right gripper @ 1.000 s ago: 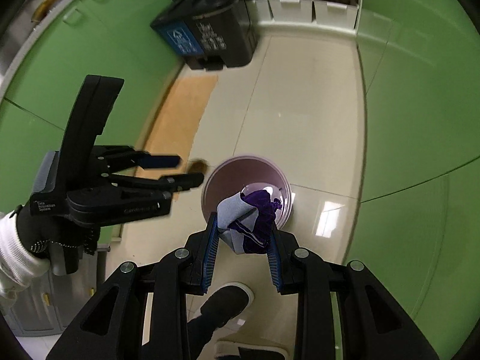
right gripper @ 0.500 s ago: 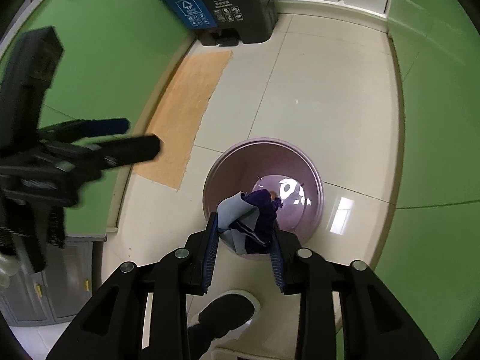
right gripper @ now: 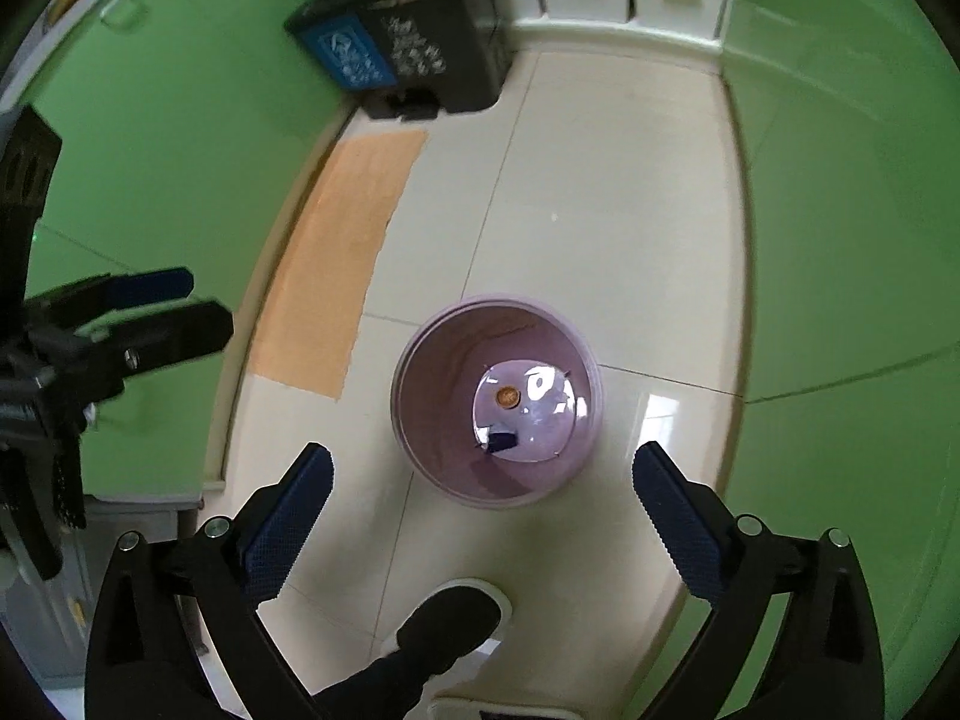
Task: Collect trash
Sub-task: 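Move both tools back over the counter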
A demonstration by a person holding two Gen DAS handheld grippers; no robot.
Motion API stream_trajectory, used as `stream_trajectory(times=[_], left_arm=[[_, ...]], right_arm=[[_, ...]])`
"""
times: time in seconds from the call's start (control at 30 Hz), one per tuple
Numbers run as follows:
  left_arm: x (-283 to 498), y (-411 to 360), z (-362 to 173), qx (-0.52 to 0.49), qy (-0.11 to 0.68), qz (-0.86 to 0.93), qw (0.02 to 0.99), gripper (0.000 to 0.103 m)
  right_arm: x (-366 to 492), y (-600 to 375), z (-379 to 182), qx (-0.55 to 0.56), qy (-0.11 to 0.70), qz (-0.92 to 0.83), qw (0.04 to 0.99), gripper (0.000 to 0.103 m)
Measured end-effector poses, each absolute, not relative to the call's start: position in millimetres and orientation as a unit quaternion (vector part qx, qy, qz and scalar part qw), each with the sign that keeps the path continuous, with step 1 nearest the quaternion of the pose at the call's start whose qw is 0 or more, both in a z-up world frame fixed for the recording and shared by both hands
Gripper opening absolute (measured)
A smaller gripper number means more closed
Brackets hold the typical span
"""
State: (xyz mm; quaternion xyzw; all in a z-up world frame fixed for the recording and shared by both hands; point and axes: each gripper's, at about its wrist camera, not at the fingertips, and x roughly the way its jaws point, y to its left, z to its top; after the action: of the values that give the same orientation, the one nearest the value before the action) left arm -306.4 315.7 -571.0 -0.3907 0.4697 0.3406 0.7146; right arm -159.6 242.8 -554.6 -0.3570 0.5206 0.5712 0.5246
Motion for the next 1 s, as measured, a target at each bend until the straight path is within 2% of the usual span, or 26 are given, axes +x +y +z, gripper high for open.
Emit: stream_trajectory(times=[0.1, 0.43, 0.6, 0.77, 1.0], left_arm=[[-297.6, 301.3, -522.5, -0.378, 0.467, 0.334, 0.726, 0.100], [-258.4, 243.1, -287.7, -0.304, 0.436, 0.298, 0.793, 0.100], [-219.7, 203.9, -185.4, -0.253, 0.417, 0.252, 0.836, 0.100], [-175.0, 165.2, -118.6, -0.221, 0.396, 0.194, 0.870, 0.100], [-105.2, 102.2, -84.9, -0.176, 0.389, 0.108, 0.898, 0.100]], right_arm=[[-154.2, 231.9, -508.0, -0.351, 0.515, 0.568, 0.538, 0.096], [-134.3, 156.4, -238.8, -0.271, 0.457, 0.573, 0.624, 0.097], [-110.7, 96.7, -140.3, -0.229, 0.429, 0.551, 0.678, 0.097], [-79.1, 25.7, -76.2, -0.185, 0.411, 0.504, 0.737, 0.097], [-33.5, -90.2, -44.5, -0.129, 0.409, 0.404, 0.808, 0.097]])
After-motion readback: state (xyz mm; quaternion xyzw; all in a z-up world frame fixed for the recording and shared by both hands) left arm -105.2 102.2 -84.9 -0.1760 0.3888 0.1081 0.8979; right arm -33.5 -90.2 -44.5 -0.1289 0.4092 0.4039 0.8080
